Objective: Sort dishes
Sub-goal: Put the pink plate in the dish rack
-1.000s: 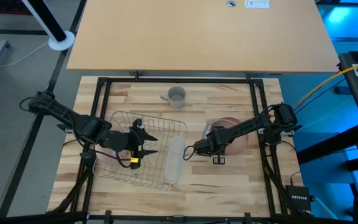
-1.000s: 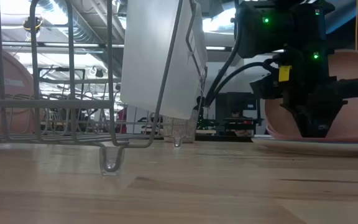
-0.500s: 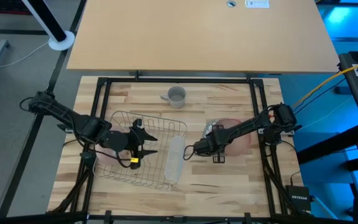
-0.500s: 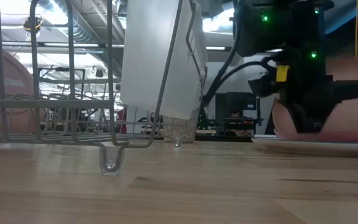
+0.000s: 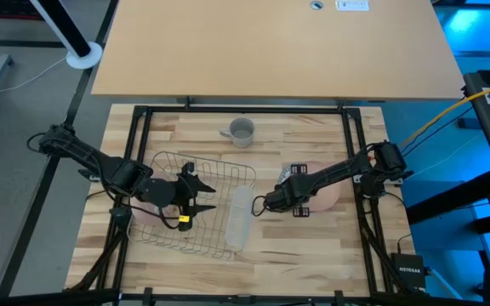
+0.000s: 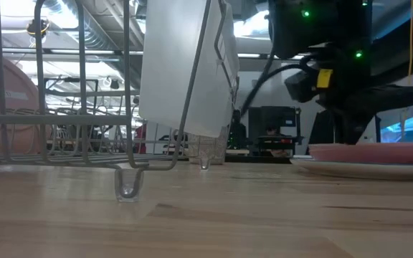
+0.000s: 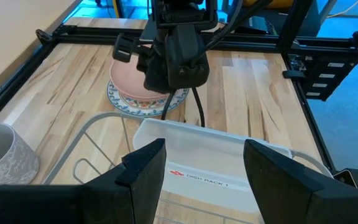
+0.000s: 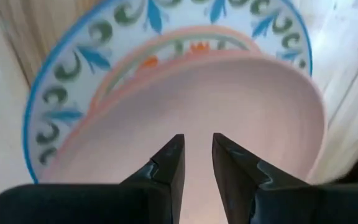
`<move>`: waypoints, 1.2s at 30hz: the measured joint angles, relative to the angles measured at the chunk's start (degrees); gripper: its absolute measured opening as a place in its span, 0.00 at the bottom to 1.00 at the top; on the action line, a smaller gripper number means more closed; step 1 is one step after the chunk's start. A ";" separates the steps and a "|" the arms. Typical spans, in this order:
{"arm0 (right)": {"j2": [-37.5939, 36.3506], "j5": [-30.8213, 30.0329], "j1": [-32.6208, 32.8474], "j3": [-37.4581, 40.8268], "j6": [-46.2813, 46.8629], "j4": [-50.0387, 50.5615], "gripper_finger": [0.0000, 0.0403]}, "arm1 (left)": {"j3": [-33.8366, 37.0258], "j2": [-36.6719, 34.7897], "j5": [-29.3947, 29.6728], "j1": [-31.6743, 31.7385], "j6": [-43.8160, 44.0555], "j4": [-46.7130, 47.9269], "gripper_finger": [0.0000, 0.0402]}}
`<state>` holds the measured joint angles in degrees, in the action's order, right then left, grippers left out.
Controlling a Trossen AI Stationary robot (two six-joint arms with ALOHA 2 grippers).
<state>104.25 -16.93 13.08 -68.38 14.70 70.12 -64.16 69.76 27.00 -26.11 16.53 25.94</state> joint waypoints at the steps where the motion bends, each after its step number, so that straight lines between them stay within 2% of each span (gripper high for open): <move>1: 0.00 0.00 0.02 0.00 0.09 1.37 0.22 | 0.00 0.00 0.00 0.02 0.00 0.00 0.52; 8: -0.07 0.17 0.00 -1.34 4.88 11.62 0.22 | 0.00 0.00 0.01 0.00 0.00 -0.02 0.52; 16: -0.66 4.06 -0.99 -6.80 9.38 6.97 0.22 | 0.00 -0.01 0.02 0.02 0.26 -0.03 0.52; 20: -0.68 7.80 -4.30 -9.61 15.86 6.64 0.22 | 0.00 0.00 0.01 0.02 1.93 0.00 0.52; 24: -0.70 13.62 -8.28 -9.90 23.23 6.04 0.22 | 0.00 -0.02 0.00 -0.04 3.16 0.02 0.52; 30: -0.92 19.24 -12.90 -9.90 30.80 3.81 0.22 | 0.00 -0.04 0.00 -0.04 3.04 0.09 0.52; 36: -1.05 21.53 -16.20 -9.90 34.57 0.60 0.22 | 0.00 -0.07 0.00 -0.04 2.49 0.50 0.52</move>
<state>103.20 4.61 -3.12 -78.28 49.27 70.72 -64.16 69.69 27.00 -26.15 19.02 26.44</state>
